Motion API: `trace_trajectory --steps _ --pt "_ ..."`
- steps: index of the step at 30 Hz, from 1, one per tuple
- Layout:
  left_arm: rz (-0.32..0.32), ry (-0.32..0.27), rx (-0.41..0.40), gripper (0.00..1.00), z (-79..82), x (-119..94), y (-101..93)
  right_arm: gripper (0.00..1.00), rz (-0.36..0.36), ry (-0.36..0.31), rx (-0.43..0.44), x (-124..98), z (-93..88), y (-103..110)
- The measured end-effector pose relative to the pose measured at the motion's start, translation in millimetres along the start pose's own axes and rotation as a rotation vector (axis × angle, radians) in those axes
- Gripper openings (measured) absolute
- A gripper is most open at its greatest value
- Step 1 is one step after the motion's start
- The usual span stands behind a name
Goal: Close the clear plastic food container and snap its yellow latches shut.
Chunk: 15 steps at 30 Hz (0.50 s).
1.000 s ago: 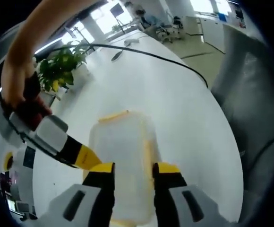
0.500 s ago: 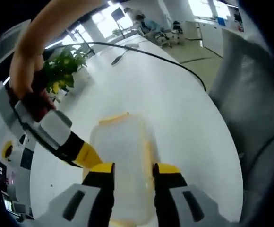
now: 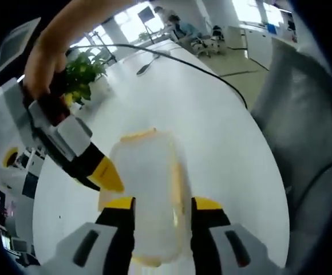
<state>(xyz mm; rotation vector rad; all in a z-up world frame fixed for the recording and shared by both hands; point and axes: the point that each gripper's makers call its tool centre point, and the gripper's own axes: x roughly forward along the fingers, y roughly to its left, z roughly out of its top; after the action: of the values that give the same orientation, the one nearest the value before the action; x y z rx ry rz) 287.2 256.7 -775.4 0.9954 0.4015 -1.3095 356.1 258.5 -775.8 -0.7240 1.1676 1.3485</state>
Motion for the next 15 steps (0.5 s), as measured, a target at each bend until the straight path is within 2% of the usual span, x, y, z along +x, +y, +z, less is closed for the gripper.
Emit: trace_trajectory --steps 4,10,15 --pt "0.007 0.023 0.018 0.33 -4.9 -2.8 -1.4 0.31 -0.001 -0.031 0.005 -3.3 2.8 0.7" --pt "0.021 0.010 -0.015 0.36 -4.8 -7.7 1.7 0.33 -0.017 -0.035 -0.002 -6.6 -1.5 0.2" --pt "0.045 0.014 -0.039 0.39 -10.7 -14.6 10.5 0.35 -0.037 -0.061 0.004 -12.2 -4.1 -1.1"
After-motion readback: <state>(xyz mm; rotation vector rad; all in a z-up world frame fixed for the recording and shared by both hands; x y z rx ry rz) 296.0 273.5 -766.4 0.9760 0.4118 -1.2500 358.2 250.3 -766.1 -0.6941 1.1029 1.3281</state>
